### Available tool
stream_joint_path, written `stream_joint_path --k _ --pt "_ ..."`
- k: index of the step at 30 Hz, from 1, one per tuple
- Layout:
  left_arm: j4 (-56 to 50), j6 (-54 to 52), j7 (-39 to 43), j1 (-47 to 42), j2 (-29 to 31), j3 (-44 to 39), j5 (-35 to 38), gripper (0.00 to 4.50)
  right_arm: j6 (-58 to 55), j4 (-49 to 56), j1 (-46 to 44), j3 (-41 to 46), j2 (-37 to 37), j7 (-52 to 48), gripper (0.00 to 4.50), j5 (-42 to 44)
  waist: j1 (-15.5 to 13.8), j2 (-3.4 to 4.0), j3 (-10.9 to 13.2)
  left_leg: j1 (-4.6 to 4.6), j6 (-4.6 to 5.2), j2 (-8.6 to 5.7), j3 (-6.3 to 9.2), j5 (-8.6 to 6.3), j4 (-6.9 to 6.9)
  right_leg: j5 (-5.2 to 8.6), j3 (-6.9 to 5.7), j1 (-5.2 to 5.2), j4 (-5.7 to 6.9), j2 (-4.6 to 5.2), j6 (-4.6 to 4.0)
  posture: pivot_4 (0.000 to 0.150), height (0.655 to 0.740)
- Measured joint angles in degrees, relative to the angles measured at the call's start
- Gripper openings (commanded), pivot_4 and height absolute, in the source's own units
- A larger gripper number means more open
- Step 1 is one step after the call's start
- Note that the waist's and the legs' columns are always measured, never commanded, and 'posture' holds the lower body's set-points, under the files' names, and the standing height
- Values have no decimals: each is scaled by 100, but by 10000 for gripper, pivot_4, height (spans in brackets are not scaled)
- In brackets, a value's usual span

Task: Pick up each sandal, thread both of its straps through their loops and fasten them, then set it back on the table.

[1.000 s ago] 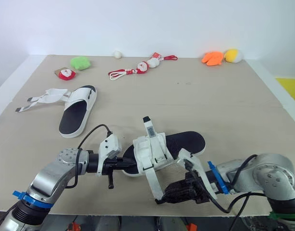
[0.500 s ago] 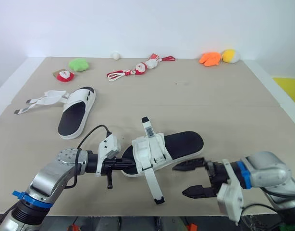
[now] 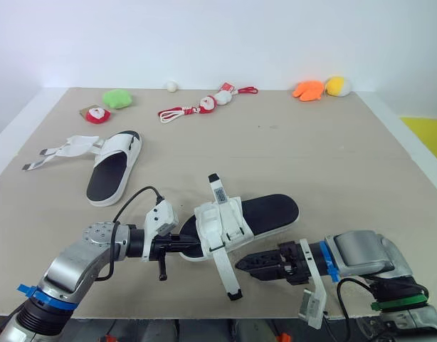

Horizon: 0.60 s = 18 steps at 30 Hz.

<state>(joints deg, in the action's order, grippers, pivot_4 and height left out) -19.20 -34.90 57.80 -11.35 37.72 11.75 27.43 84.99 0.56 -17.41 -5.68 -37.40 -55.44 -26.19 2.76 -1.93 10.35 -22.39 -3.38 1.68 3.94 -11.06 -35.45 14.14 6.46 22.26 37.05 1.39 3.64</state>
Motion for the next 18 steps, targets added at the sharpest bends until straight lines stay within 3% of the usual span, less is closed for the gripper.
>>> stream_joint_path --k 7,18 --pt "-4 0 7 -22 -13 35 5 0 -95 264 -53 -566 -352 732 44681 -169 -3 3 1 -4 -2 -4 0 -2 4 7 4 1 1 1 -10 1500 7400" --pt "2 -10 10 -60 -12 65 4 0 20 262 -381 -765 -445 1425 44681 -747 -6 3 1 -4 -2 -5 0 -1 3 6 4 0 2 1 -10 1500 7400"
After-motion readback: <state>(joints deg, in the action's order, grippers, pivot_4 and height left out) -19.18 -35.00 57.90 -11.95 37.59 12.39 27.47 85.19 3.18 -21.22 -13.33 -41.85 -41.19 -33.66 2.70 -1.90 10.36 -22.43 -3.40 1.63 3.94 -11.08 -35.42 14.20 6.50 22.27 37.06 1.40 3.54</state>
